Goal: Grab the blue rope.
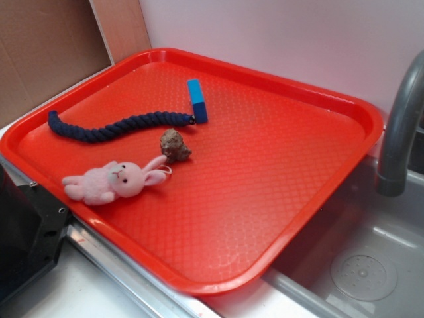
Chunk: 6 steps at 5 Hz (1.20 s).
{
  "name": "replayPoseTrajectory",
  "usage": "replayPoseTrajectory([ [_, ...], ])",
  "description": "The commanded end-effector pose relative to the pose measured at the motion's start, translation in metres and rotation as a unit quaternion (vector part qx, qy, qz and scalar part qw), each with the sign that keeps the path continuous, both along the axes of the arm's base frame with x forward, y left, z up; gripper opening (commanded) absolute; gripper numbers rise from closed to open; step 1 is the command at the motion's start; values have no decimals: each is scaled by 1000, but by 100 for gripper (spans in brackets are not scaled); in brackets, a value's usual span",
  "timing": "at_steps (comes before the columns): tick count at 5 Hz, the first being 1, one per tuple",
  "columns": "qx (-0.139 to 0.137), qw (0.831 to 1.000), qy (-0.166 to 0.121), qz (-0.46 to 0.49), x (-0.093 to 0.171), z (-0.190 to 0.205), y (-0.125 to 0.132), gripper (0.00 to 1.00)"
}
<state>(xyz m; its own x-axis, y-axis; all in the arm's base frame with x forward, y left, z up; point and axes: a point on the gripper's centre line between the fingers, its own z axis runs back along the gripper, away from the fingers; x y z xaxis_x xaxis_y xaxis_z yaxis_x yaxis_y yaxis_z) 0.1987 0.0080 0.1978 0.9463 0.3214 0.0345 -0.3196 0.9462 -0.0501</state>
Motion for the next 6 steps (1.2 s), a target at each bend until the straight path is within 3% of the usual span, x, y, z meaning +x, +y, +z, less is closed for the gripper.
replayPoseTrajectory([
  [1,0,1000,0,0,0,0,0,100],
  [3,6,992,-33,-124,9,-22,25,100],
  [4,10,976,-51,-209,17,-45,41,100],
  [5,6,951,-70,-300,25,-72,56,100],
  [6,9,923,-66,-378,41,-110,50,100],
])
